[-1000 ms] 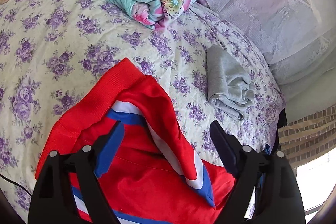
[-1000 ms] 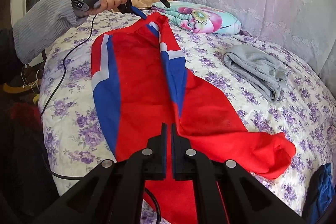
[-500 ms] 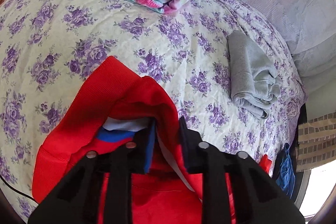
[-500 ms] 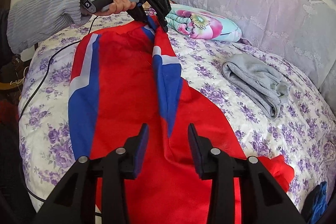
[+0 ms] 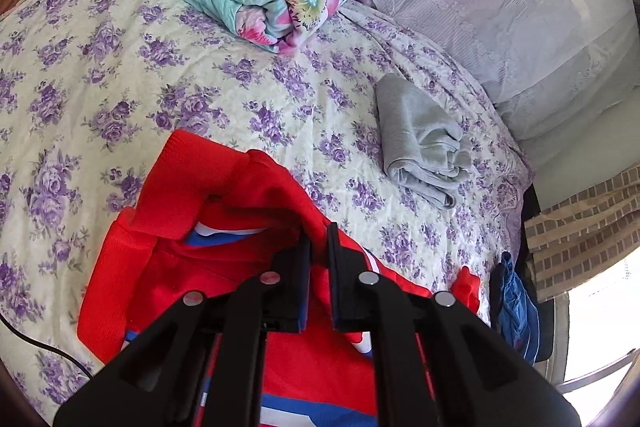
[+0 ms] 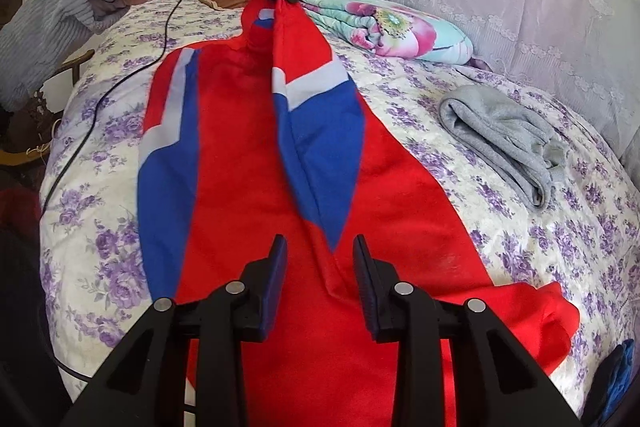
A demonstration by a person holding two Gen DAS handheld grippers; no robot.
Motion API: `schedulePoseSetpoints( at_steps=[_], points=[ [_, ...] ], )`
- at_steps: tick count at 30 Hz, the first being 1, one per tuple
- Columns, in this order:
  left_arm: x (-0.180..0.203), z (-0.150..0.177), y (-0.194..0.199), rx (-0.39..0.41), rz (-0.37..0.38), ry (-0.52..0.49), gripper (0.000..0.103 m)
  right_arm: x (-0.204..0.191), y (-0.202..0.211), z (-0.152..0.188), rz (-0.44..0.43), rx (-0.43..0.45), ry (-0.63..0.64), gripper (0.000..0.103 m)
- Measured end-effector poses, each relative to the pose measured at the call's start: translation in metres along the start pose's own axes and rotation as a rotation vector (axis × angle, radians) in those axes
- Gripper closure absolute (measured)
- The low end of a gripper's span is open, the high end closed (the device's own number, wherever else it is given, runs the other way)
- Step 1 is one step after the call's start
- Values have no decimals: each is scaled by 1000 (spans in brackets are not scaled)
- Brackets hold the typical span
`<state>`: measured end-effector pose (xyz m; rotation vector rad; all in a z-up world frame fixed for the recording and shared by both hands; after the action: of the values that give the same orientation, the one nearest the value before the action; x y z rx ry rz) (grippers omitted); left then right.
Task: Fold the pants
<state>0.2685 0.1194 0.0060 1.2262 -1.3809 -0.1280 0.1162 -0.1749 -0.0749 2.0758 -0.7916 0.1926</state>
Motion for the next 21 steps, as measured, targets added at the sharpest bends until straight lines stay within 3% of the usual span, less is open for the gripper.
schedulePoseSetpoints(
  at_steps=[3, 5, 8, 15, 21],
  points=[
    [-2, 1, 1, -1, 4, -1, 96, -3, -8, 0, 59, -49, 30, 70],
    [-4, 1, 2, -1, 13, 3, 96, 4, -20, 5, 36, -87, -1, 71],
    [-7, 1, 2, -8, 18, 9, 96, 9, -30, 11, 24, -106, -18, 99],
    [-15, 14, 25, 6, 43, -28, 97, 16, 31, -2, 87, 3, -42, 100],
    [-48, 65, 47, -36, 70, -68, 96, -6, 69, 12, 0, -6, -70, 100]
  ],
)
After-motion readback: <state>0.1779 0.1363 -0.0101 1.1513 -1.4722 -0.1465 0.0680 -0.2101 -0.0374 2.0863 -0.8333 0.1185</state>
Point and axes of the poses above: each gripper's, at about its wrist camera, not at the fingertips, and y roughly against the way its jaws point, x to its right, z to its underside, the point moved 3 cm from there along -y, roughly the way its jaws point, and after that the axes turned 14 degrees about y, right-handed, at the moved point
